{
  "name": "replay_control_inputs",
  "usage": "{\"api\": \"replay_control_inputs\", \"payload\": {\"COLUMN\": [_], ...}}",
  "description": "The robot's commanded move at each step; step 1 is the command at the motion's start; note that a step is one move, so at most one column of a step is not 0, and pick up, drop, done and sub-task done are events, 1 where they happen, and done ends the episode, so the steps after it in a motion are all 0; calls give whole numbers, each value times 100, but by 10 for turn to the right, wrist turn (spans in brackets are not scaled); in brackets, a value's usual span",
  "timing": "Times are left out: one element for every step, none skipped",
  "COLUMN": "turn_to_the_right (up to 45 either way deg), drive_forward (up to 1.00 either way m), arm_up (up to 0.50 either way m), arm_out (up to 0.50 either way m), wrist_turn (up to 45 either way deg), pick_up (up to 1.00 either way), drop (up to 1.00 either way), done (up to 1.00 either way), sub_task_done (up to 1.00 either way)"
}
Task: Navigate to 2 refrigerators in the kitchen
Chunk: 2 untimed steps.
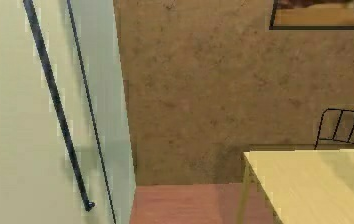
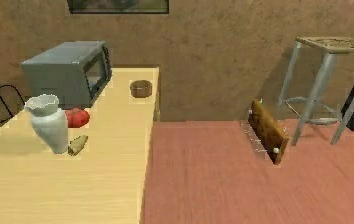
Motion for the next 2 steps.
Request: {"api": "replay_control_inputs", "payload": {"turn_to_the_right": [-330,0], "drive_forward": [0,0], "arm_up": [0,0], "arm_out": [0,0], "wrist_turn": [0,0], "pick_up": [0,0], "drop": [0,0], "done": [0,100], "sub_task_done": [0,0]}}
